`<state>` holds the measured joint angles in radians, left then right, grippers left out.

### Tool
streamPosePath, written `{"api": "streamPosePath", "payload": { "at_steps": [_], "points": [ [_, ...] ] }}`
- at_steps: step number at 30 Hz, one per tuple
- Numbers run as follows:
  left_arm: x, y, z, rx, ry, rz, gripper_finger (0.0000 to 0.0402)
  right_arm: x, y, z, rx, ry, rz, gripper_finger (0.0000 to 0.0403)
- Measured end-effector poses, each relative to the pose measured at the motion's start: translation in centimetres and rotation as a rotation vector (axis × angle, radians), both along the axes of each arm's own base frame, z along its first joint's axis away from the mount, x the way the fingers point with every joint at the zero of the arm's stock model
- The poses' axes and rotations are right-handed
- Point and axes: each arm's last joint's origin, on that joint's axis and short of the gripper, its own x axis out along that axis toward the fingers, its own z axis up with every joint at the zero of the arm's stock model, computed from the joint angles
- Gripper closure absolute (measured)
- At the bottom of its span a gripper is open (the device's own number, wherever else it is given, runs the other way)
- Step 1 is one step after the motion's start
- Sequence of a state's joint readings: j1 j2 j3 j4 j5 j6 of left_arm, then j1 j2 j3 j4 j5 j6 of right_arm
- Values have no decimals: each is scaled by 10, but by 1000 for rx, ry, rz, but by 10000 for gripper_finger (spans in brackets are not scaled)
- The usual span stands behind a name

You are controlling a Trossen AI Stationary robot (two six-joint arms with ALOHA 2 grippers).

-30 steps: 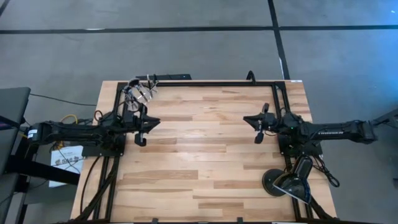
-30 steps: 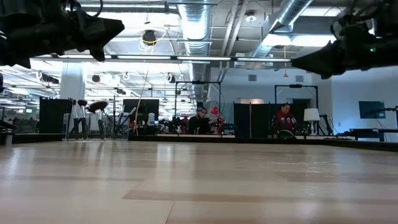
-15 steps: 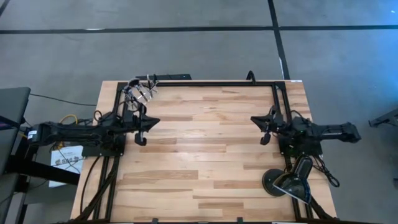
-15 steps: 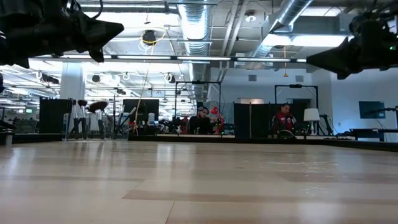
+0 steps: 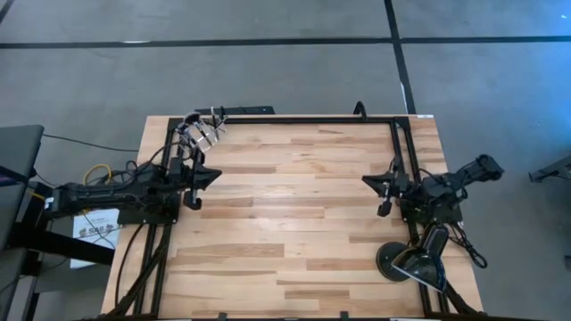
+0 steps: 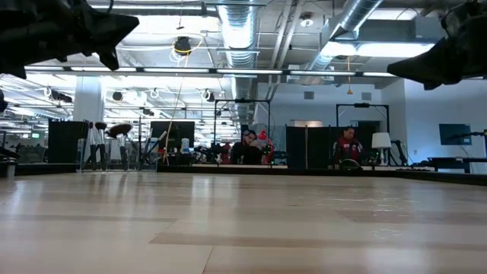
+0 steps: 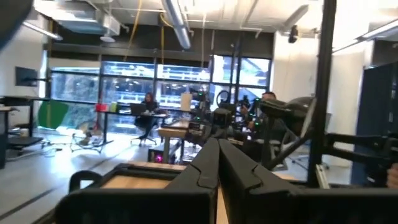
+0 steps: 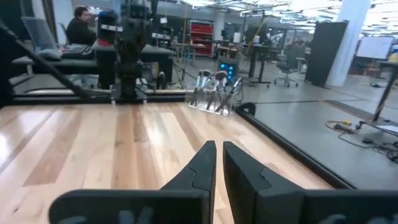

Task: Put items in baskets/containers
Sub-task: Return To Home Position

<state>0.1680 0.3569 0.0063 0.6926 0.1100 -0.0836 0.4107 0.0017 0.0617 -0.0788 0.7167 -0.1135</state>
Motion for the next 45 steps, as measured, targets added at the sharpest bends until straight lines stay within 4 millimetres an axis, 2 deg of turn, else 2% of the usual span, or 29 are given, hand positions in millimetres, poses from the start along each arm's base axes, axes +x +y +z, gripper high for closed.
{"api": "streamPosePath", "payload": {
  "at_steps": [12,18,23,26,30,33,35,39,45],
  "points": [
    [-1,-6,-18,-69,183,-26,396,2,1,-2,4,-5,89,381],
    [0,-17,-18,-39,188,22,397,6,-3,-3,17,-54,143,390],
    [-3,-28,-17,-12,183,37,397,7,-8,-3,24,-54,115,401],
    [-9,-32,-15,3,160,56,397,5,-7,0,24,-24,117,400],
    [-18,-33,-15,9,151,87,397,-2,-7,17,18,-14,116,402],
    [-22,-34,-14,12,148,83,397,-3,-5,19,5,-2,127,402],
    [-22,-35,-14,24,168,75,397,-2,-4,17,0,-6,137,402],
    [-23,-35,-11,36,161,74,397,4,-3,-2,2,12,147,402],
    [-23,-34,-11,81,164,92,397,8,-5,-2,-37,-106,213,403]
  ]
}}
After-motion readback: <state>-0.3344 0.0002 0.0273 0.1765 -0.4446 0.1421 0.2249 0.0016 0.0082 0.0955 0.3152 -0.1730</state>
